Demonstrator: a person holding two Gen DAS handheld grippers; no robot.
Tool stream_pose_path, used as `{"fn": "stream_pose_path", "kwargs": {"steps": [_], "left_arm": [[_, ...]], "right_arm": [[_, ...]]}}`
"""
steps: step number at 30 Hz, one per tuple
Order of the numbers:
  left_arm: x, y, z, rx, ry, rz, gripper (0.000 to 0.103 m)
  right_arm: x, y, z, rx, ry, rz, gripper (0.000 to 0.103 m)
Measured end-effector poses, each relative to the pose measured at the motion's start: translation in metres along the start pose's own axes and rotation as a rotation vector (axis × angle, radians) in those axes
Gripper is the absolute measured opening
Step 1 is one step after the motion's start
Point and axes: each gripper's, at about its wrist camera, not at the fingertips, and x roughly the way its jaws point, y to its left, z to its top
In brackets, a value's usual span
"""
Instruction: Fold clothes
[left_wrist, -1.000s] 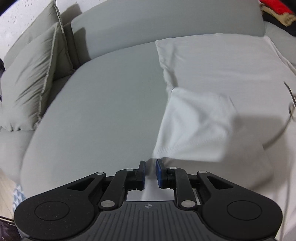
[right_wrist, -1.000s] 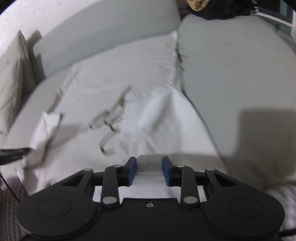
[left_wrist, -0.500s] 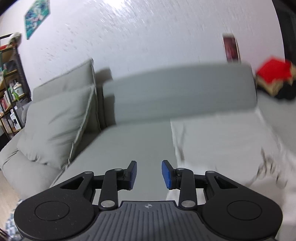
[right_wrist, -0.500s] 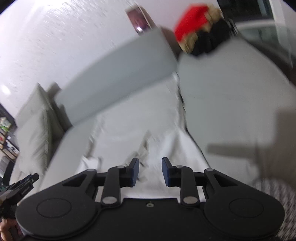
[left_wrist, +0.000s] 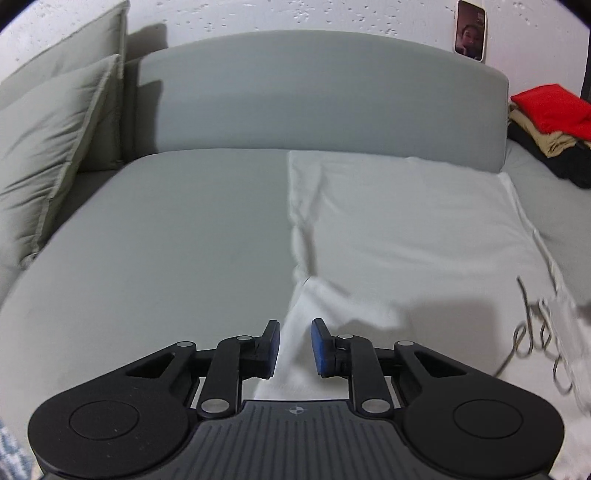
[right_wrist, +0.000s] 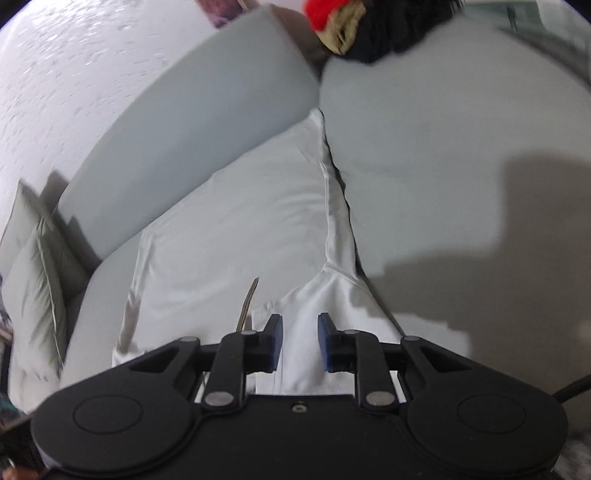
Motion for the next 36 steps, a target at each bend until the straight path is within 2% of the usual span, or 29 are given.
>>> {"fn": "stream_pose_path", "kwargs": {"steps": [2, 4, 5, 8, 10, 12, 13, 15, 17, 21, 26, 27, 29, 31, 33, 34, 36], "left_arm": [[0.022, -0.007, 0.008, 0.025, 0.054, -0.054, 0.019], [0.050, -0.011, 0.010, 0.032, 0.142, -0.102, 0.021], [0.063, -0.013, 0.009, 0.019, 0.167, -0.104, 0.021], [0.073, -0.019, 0.015, -0.008, 0.158, -0.066, 0.021], [0.061, -0.027, 0.016, 0.033, 0.128, -0.027, 0.021], [0.041, -0.035, 0.013, 0.092, 0.079, 0.010, 0.021], [0.025, -0.035, 0.009, 0.116, 0.042, 0.015, 0.024], [-0.005, -0.031, -0.004, 0.134, -0.004, 0.009, 0.032], [-0.031, -0.027, -0.017, 0.144, -0.035, 0.008, 0.034], [-0.049, -0.025, -0.049, 0.153, -0.011, 0.024, 0.034], [-0.039, -0.040, -0.084, 0.185, 0.053, 0.032, 0.033], [-0.043, -0.044, -0.089, 0.207, 0.059, 0.031, 0.026], [-0.061, -0.053, -0.097, 0.269, 0.051, 0.011, 0.024], [-0.078, -0.055, -0.105, 0.288, 0.028, -0.035, 0.029], [-0.091, -0.060, -0.109, 0.289, -0.023, -0.059, 0.030], [-0.092, -0.064, -0.108, 0.288, -0.050, -0.061, 0.030], [-0.084, -0.075, -0.108, 0.297, -0.036, -0.073, 0.030]], "right_arm": [[0.025, 0.001, 0.007, 0.019, 0.044, 0.001, 0.021], [0.045, 0.004, 0.008, 0.018, 0.083, 0.017, 0.021], [0.054, 0.004, 0.008, 0.020, 0.086, 0.021, 0.016], [0.070, 0.000, 0.012, 0.028, 0.057, 0.021, 0.007], [0.062, -0.003, 0.014, 0.073, 0.050, 0.020, 0.007], [0.047, -0.003, 0.014, 0.097, 0.038, 0.021, 0.015], [0.036, -0.002, 0.013, 0.079, 0.023, 0.022, 0.019], [0.011, 0.001, 0.006, 0.057, 0.019, 0.055, 0.020], [-0.010, 0.004, -0.006, 0.023, 0.041, 0.075, 0.020], [-0.033, 0.013, -0.035, -0.063, 0.095, 0.089, 0.021], [-0.017, 0.020, -0.068, -0.142, 0.182, 0.029, 0.020], [-0.020, 0.023, -0.074, -0.152, 0.172, 0.025, 0.020], [-0.033, 0.028, -0.083, -0.190, 0.183, 0.014, 0.020], [-0.047, 0.033, -0.090, -0.232, 0.204, 0.001, 0.020], [-0.061, 0.038, -0.095, -0.274, 0.171, -0.005, 0.020], [-0.065, 0.042, -0.097, -0.299, 0.145, -0.009, 0.020], [-0.060, 0.047, -0.099, -0.329, 0.144, -0.017, 0.021]]}}
